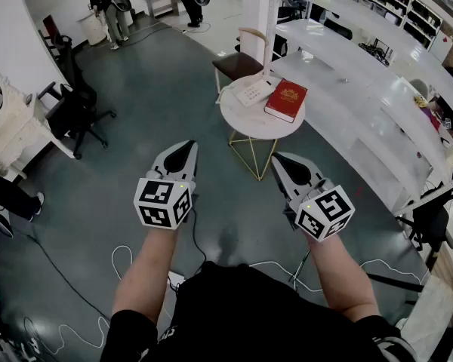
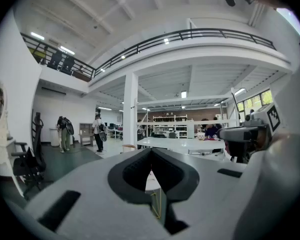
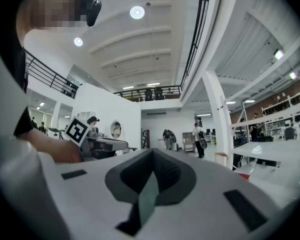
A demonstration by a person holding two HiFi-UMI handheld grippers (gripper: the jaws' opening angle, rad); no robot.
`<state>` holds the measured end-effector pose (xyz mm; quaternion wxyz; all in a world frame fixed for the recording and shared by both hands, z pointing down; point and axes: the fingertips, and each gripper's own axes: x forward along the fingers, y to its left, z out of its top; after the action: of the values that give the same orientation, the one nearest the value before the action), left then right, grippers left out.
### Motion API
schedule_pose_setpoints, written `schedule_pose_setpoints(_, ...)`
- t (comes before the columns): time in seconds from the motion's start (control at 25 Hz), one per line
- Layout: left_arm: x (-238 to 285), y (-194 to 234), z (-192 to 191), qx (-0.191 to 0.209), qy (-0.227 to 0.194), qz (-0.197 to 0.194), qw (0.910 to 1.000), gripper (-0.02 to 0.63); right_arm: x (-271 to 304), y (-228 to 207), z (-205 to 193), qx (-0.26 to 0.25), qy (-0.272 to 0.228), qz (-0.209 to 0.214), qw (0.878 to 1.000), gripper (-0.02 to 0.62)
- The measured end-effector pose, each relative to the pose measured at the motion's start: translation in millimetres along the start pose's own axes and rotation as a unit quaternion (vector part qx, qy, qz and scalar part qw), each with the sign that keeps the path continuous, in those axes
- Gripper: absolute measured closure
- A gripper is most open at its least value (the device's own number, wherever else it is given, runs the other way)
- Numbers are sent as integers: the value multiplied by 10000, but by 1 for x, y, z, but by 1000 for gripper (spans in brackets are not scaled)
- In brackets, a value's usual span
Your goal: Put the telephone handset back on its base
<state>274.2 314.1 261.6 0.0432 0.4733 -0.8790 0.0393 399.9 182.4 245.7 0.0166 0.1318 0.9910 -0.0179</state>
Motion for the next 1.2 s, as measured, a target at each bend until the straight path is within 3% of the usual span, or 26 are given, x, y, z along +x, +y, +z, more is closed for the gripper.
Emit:
schedule_pose_setpoints(0.28, -26, -12, 2, -293, -208, 404, 9985, 597, -25, 2, -1, 177, -96, -67, 9998, 592)
schedule_pose_setpoints(0.44, -24, -25, -9, 42, -47, 293, 9995, 595, -36, -6, -13, 268, -13, -141, 9995, 592)
schedule_pose_setpoints(0.96, 29, -28, -30, -273, 125, 9, 9995, 596, -46, -45, -32, 565, 120, -376, 9976, 591)
schedule_pose_setpoints(1.2, 87, -24, -40, -330, 241, -412, 9983, 595, -19, -79, -60, 882, 356, -523, 9941, 589)
